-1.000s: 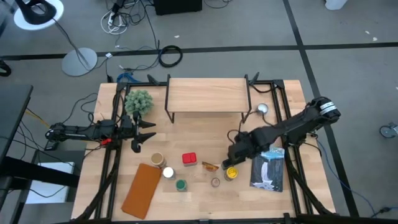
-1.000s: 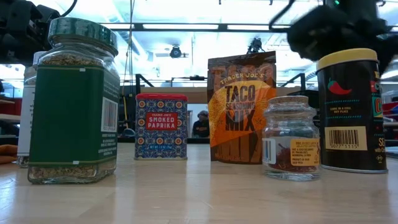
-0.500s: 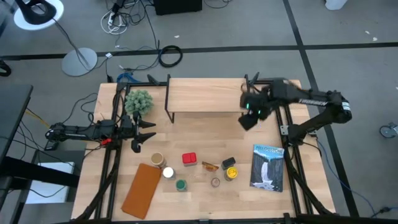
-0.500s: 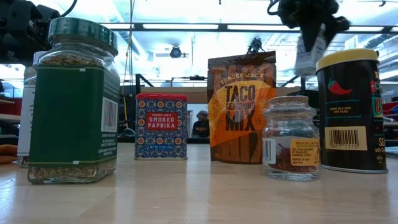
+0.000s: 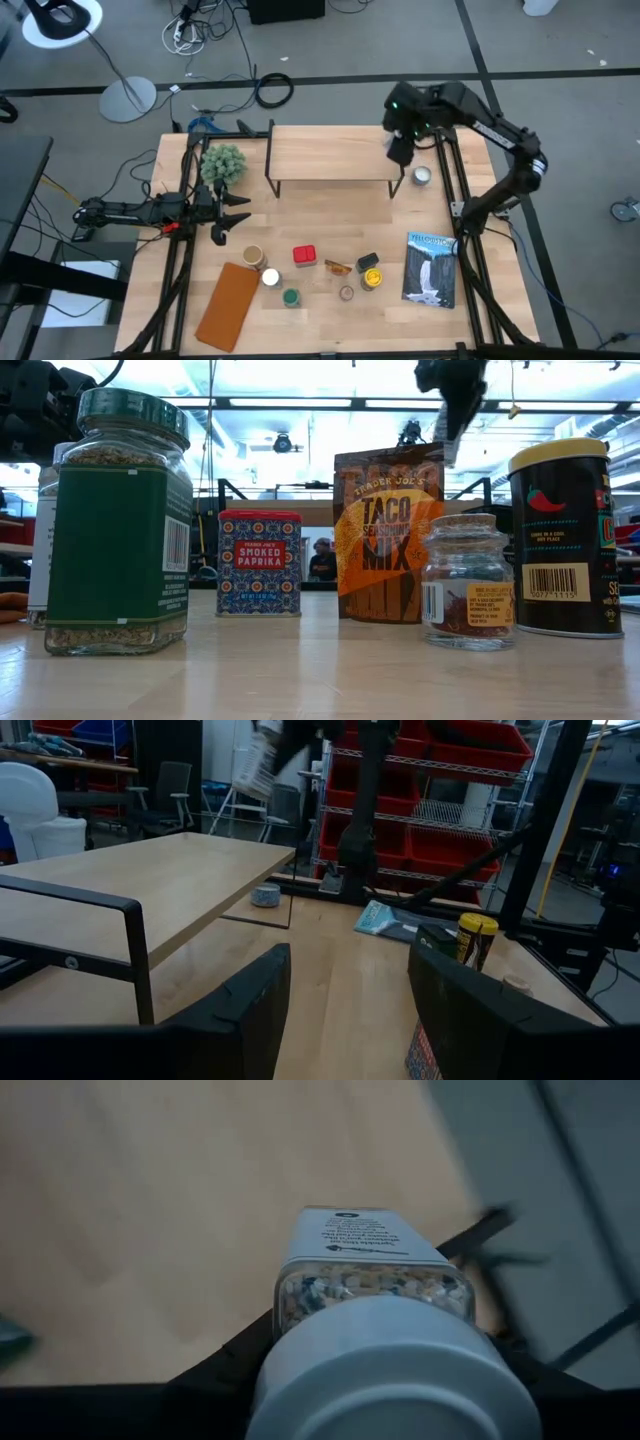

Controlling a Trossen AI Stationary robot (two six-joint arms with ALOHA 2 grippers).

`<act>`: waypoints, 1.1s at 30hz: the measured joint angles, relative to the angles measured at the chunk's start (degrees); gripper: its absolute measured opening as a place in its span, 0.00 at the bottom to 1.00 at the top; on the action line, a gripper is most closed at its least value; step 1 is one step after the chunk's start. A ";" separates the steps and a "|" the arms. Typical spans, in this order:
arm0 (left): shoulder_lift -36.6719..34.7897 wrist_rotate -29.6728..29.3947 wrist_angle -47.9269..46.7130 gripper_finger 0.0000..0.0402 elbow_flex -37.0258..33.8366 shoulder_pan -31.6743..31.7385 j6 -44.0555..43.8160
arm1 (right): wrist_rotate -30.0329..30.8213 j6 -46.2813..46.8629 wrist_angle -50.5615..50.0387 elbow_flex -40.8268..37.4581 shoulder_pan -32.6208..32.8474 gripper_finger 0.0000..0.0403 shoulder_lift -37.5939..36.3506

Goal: Shelf spices
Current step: Put the right white seasoning bottle on the shelf

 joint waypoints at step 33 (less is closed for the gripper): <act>0.00 -0.01 -0.02 0.52 -0.02 0.01 0.00 | -12.28 -32.55 -3.17 9.34 -12.52 0.48 19.34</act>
